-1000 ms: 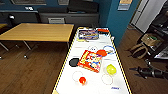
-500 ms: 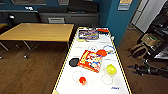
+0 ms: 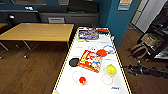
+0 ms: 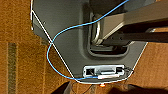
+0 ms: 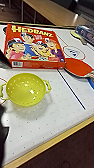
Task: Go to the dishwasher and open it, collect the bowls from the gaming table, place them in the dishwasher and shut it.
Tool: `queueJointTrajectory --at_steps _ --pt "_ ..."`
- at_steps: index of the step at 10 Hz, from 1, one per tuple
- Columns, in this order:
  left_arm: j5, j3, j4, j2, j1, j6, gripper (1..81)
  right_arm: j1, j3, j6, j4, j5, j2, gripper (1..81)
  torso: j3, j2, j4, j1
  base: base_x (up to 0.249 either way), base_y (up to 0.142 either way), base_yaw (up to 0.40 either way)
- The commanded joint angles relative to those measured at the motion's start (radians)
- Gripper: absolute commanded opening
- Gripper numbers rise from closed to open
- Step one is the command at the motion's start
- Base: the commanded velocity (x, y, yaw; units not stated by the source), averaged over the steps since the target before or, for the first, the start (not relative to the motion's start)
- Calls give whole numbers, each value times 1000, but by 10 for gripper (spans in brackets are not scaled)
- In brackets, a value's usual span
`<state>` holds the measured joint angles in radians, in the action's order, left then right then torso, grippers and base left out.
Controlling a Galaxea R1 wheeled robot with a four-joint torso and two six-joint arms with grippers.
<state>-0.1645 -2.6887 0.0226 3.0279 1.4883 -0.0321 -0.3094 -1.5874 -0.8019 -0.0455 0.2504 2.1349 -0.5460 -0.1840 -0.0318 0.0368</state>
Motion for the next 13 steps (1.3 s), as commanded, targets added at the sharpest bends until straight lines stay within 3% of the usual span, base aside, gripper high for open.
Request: queueJointTrajectory --at_steps 1,3,6,10,13 --pt "74 7 7 0 4 -6 811 109 -81 0 6 7 31 811 0 0 0 0 0 0 0" --pt "74 7 7 2 -3 -6 811 109 -144 -6 15 1 76 811 0 0 0 0 0 0 0" --pt "75 7 7 3 -9 -6 811 123 -242 -79 29 -11 153 811 0 0 0 0 0 0 0" --pt "75 7 8 2 -10 -6 811 104 -353 -79 30 -11 248 811 0 0 0 0 0 0 0" --pt "75 7 8 2 -10 -8 811 103 -367 -77 30 -13 274 811 -54 0 0 0 0 0 0"
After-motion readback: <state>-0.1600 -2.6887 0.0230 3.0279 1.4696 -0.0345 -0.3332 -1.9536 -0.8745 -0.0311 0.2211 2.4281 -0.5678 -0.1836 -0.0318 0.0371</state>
